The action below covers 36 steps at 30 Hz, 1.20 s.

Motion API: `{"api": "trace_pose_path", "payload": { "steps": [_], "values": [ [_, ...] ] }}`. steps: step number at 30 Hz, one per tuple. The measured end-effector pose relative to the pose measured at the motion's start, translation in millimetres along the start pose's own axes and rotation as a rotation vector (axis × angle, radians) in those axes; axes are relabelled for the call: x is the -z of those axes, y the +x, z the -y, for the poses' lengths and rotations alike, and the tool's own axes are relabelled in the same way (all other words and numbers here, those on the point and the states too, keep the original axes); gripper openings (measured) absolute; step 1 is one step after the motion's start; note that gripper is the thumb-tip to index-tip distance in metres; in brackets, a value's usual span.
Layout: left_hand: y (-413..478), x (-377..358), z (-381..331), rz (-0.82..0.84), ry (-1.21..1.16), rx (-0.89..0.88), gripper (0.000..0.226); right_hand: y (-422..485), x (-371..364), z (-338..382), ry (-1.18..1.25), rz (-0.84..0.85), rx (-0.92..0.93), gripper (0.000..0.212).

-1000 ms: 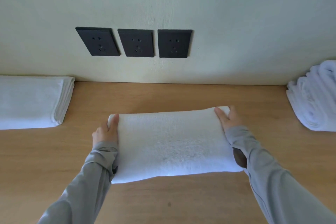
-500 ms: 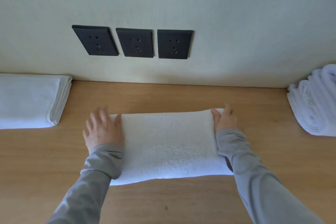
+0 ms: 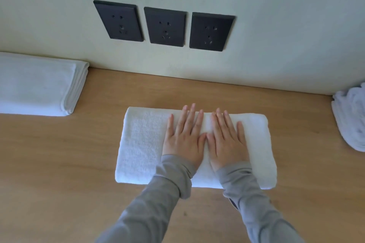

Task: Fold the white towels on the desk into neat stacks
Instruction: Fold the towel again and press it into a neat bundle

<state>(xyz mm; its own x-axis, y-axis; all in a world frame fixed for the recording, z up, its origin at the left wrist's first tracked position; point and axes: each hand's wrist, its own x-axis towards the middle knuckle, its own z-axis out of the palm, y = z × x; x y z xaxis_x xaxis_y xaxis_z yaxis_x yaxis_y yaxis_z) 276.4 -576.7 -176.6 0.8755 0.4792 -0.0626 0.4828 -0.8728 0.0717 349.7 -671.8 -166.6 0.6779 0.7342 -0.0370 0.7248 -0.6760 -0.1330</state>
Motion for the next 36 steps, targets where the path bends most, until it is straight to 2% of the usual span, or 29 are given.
{"api": "trace_pose_path", "payload": {
  "steps": [3,6,9,13,17,20,22,25,28,31,36],
  "values": [
    [-12.6,6.4,20.5,-0.008,-0.011,-0.053,0.061,-8.9,0.4,-19.4,-0.047,0.093,0.016,0.059],
    [-33.7,10.6,65.0,-0.044,-0.015,0.035,0.066,-19.4,10.1,-57.7,-0.115,0.111,-0.061,0.074],
    [-41.1,8.6,94.9,-0.028,-0.076,0.081,0.072,-22.3,10.0,-72.9,-0.062,0.136,-0.058,0.076],
    [-37.5,3.6,94.0,-0.013,-0.125,0.078,0.075,-21.9,4.8,-70.9,-0.021,0.117,-0.042,0.072],
    [-43.3,16.5,92.1,0.020,-0.049,0.054,0.078,-27.1,14.2,-69.8,-0.075,0.121,-0.055,0.076],
    [-60.2,26.3,70.7,-0.021,0.015,-0.165,0.078,-39.8,23.6,-58.5,-0.007,0.173,0.187,0.090],
    [-71.8,22.2,45.4,-0.023,0.013,-0.299,0.084,-49.2,20.3,-39.4,-0.063,0.233,0.377,0.105],
    [-77.3,15.4,31.0,0.029,0.097,-0.311,0.109,-54.1,12.8,-20.1,-0.179,0.214,0.379,0.128],
    [-79.8,19.0,70.4,0.034,0.129,-0.269,0.118,-60.9,20.2,-43.0,-0.217,0.162,0.303,0.127],
    [-86.4,18.7,109.3,0.027,0.088,-0.202,0.119,-69.7,21.8,-74.4,-0.171,0.094,0.243,0.112],
    [-86.2,14.9,110.6,0.015,0.046,-0.216,0.119,-68.6,17.1,-77.6,-0.156,0.060,0.242,0.110]
  ]
}}
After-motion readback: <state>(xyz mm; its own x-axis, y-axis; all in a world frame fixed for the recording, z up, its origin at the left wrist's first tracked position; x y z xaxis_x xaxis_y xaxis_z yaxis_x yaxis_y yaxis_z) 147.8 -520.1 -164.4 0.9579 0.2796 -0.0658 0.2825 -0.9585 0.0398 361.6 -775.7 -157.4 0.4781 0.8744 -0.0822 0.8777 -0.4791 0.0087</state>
